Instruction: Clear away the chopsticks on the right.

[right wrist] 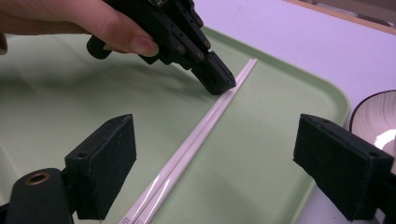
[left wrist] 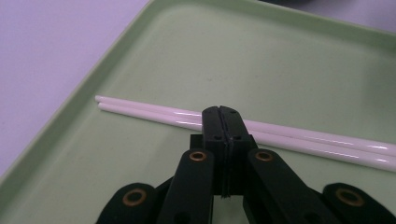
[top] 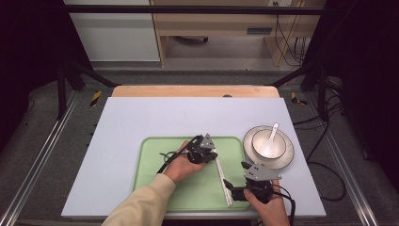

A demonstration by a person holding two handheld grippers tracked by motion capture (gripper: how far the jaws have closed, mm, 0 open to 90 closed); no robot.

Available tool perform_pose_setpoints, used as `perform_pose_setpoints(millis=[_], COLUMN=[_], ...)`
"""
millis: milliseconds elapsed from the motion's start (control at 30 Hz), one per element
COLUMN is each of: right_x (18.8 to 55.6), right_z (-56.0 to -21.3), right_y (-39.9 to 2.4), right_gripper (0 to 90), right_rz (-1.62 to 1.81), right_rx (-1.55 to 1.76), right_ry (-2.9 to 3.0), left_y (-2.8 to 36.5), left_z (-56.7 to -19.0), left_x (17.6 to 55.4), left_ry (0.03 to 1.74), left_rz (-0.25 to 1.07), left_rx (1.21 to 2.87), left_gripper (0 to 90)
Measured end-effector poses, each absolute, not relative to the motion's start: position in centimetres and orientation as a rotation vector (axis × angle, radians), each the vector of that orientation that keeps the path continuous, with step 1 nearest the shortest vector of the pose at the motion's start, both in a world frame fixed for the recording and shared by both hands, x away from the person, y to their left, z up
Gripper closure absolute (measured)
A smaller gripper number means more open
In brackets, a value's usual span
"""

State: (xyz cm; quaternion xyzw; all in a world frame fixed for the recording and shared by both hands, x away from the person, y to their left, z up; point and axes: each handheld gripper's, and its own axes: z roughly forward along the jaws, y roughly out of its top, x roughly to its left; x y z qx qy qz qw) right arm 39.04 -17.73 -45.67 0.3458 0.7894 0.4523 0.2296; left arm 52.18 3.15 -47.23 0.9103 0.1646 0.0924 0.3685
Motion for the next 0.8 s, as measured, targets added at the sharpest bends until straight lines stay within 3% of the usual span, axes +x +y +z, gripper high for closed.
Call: perform_pose_setpoints(millis=[800], right_x=[39.0], right_z=[-46.0], right_y=[-17.7], right_gripper=[13.8], right_rz=[1.227], right_rx=[0.965], right_ry=[2.222], left_y=[0.3], left_z=[-47.3], left_x=[52.3], left_ry=[0.307], left_rz=[0.203], left_rx=[2.348], left_gripper=[89.7])
